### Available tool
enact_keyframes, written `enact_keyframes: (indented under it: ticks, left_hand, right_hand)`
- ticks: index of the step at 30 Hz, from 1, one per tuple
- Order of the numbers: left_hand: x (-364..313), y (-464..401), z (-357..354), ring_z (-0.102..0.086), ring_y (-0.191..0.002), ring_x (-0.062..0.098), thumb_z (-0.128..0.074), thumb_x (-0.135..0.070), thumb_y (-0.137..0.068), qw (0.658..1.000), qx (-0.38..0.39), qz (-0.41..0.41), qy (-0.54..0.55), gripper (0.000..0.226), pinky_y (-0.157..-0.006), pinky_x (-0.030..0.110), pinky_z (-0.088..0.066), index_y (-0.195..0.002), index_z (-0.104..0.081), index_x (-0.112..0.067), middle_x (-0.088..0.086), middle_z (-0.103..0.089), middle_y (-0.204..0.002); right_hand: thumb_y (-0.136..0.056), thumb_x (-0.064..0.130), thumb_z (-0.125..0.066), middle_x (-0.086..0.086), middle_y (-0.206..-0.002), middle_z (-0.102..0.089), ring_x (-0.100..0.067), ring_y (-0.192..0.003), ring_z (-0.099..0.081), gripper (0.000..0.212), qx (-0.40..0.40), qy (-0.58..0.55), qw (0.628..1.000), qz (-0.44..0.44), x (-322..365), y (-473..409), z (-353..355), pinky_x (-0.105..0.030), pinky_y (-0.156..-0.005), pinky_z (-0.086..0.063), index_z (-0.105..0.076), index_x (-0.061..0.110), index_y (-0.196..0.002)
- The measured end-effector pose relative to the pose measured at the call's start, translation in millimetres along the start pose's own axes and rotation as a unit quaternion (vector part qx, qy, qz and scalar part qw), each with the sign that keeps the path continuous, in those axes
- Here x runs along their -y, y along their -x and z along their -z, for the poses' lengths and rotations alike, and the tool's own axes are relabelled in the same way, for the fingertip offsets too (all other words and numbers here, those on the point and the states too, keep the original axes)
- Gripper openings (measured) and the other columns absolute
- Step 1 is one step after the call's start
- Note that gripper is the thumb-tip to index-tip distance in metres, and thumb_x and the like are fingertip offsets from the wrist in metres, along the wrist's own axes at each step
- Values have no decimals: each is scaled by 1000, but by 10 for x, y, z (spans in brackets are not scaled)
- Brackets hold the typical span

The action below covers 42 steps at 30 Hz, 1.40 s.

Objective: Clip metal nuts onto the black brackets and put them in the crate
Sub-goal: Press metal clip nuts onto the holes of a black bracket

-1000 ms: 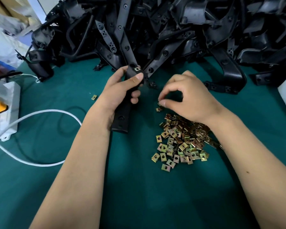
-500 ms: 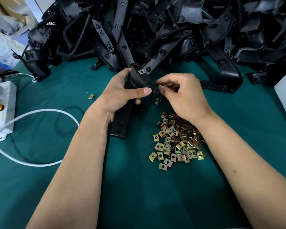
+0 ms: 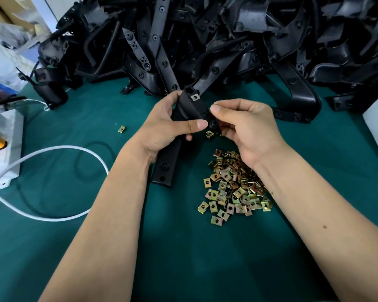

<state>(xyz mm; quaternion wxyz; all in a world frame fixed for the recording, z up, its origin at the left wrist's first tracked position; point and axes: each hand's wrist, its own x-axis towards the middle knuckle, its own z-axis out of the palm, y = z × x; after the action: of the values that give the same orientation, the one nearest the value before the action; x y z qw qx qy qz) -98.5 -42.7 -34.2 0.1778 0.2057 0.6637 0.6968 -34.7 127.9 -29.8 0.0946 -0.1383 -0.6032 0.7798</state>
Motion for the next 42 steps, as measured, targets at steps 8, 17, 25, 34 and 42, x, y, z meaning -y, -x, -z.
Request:
enact_keyframes:
  ticks: [8, 17, 25, 34, 42]
  left_hand:
    - [-19, 4, -70, -66, -75, 11, -84, -6, -77, 1000, -14, -13, -9, 53, -52, 21, -52, -122, -55, -5, 1, -73, -98]
    - [30, -26, -191, -61, -72, 12, -83, 0, -82, 999, -31, -8, 4, 43, -48, 22, -44, -112, -53, -11, 0, -69, -89]
    - [33, -8, -189, -63, -74, 10, -84, -5, -82, 997, -77, -20, -18, 46, -52, 23, -47, -116, -53, -8, -4, -72, -88]
    - [-83, 26, -270, -67, -84, 19, -64, -10, -98, 983, -124, 3, 133, 18, -68, 31, -56, -115, -59, -10, 6, -71, -100]
    - [-381, 51, -753, -71, -94, 10, -54, -10, -105, 983, -106, -63, 137, 12, -83, 25, -57, -106, -66, -11, -2, -76, -105]
  right_hand:
    - [-86, 7, -80, -8, -81, -77, -18, -73, -73, 6, -22, -34, 999, -33, 43, 20, -14, -32, -67, -61, -76, 10, -83]
    - [-89, 7, -78, -8, -84, -77, -18, -80, -74, 8, -38, -39, 998, -27, 46, 40, -17, -33, -72, -63, -76, 9, -82]
    - [-105, 23, -58, -11, -96, -76, -27, -101, -74, 29, -28, -30, 999, -6, 23, 55, -61, -39, -81, -64, -75, 8, -88]
    - [-88, 8, -80, -4, -86, -75, -8, -61, -65, 22, -4, 124, 988, 91, 43, 89, -96, -22, -57, -53, -73, 7, -108]
    - [-83, 18, -82, -1, -81, -70, -19, -74, -69, 19, -59, 211, 960, 172, 388, 336, 144, -40, -70, -59, -65, 20, -89]
